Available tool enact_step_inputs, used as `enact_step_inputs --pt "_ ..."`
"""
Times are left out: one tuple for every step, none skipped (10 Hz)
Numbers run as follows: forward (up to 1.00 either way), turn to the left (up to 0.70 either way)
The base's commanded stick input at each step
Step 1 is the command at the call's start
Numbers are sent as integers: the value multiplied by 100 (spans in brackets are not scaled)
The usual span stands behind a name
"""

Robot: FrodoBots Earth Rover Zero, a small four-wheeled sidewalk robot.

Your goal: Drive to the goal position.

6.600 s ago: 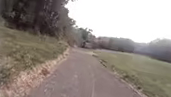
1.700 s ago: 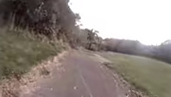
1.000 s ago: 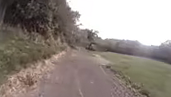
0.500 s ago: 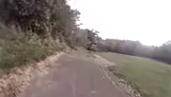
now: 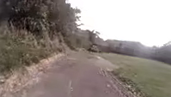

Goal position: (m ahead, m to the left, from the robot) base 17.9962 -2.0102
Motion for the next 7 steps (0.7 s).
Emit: enact_step_inputs --pt "70 0" --pt "70 0" --pt "70 0" --pt "70 0" --pt "70 -10" --pt "70 -13" --pt "70 -14"
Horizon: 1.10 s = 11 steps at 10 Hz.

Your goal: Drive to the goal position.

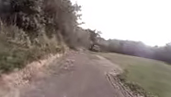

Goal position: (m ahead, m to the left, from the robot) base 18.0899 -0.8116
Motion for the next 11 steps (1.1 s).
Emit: enact_step_inputs --pt "70 -14" --pt "70 -14" --pt "70 -14" --pt "70 -14" --pt "70 -14" --pt "70 -14" --pt "70 -14" --pt "70 -14" --pt "70 -14" --pt "70 -14" --pt "70 -14"
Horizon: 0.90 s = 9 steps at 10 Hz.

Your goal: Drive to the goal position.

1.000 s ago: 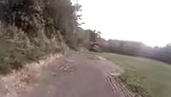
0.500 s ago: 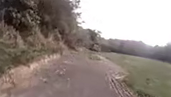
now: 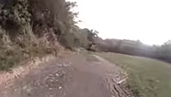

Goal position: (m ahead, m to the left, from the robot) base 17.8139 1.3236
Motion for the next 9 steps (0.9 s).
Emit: enact_step_inputs --pt "70 -14" --pt "70 -14" --pt "70 -14" --pt "70 -14" --pt "70 -14" --pt "70 -14" --pt "70 -14" --pt "70 -14" --pt "70 -14"
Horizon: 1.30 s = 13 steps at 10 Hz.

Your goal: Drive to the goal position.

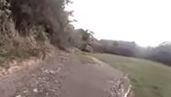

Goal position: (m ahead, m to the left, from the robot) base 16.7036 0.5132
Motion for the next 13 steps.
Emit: enact_step_inputs --pt "70 -14" --pt "41 -37" --pt "7 -64" --pt "0 -70" --pt "0 -70" --pt "0 -70" --pt "0 -70" --pt "0 -70" --pt "0 -70" --pt "13 -46" --pt "46 -19" --pt "70 -1" --pt "70 -6"
